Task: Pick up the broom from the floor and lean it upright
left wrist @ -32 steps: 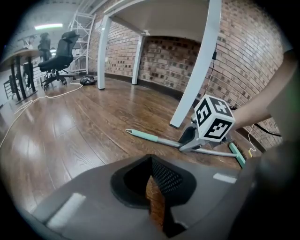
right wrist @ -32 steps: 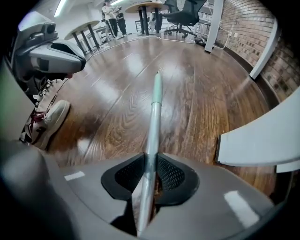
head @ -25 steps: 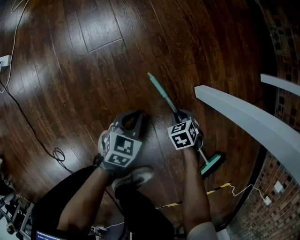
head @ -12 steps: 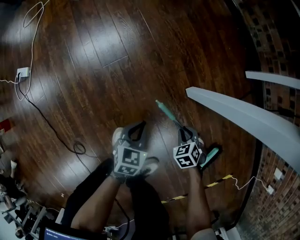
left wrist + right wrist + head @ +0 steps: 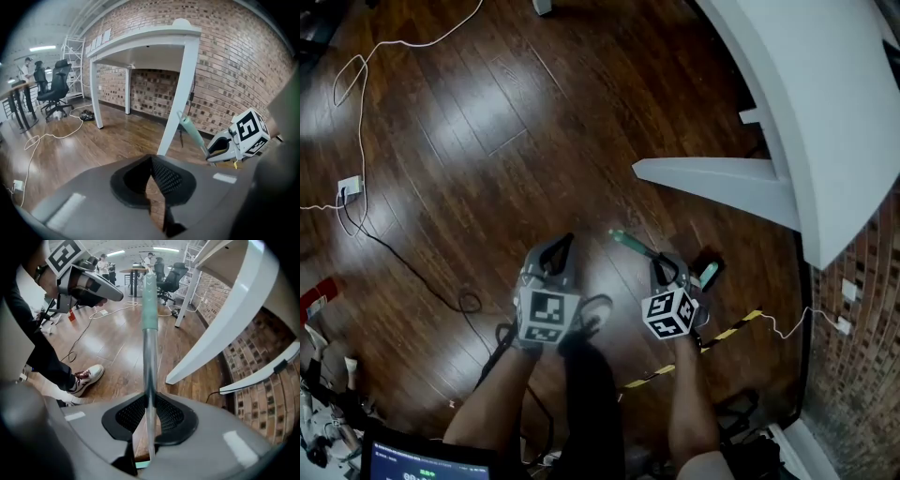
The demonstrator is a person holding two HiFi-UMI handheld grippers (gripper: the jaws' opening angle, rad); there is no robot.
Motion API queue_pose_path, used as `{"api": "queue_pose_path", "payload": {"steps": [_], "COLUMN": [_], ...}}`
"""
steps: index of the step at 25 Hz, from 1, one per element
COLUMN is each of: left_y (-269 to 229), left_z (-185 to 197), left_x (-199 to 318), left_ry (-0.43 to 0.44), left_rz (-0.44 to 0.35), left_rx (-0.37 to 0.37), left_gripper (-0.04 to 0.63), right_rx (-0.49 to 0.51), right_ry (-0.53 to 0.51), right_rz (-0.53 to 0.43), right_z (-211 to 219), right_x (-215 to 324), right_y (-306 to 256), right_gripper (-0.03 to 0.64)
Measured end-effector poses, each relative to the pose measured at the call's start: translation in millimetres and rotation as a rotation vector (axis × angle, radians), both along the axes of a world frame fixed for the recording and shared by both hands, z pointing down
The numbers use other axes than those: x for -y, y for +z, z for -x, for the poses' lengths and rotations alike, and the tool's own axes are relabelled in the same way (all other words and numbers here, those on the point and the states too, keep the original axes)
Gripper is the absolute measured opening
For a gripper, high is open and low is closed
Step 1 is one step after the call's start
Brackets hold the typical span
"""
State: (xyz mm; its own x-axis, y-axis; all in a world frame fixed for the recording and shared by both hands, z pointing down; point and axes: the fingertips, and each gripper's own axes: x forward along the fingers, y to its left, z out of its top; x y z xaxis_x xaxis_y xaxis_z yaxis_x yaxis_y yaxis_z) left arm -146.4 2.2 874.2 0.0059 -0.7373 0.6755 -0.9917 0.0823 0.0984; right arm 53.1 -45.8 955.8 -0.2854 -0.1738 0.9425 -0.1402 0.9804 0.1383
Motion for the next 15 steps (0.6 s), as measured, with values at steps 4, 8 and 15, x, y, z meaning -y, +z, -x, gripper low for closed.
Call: {"api": "queue_pose_path", "payload": {"steps": [4,8,15], "left_y": [-35.4,-72.5,-137.4], "left_z": [-23.9,-42.5,-79.6], "left_x": [7.4,18.8,34.4], "left_ry": [0.076,0.160,0.333], "left_rz": [-0.014,-0.055,-0.100], "left_rx": [0.000,0.003,-0.007], "left_gripper": [0.002,0.002,0.002], "right_rx": [0.038,0.081,0.110], "right_ry": [0.128,0.290,0.454], "right_rz": [-0.046,-0.093,-0.107], "right_z": [-26.5,-50.9,-94.1], "right_x": [10.6,21.0,34.9], "right_y": [-42.2,-78.4,-130.3], "right_gripper": [0.091,0.091,0.092]}}
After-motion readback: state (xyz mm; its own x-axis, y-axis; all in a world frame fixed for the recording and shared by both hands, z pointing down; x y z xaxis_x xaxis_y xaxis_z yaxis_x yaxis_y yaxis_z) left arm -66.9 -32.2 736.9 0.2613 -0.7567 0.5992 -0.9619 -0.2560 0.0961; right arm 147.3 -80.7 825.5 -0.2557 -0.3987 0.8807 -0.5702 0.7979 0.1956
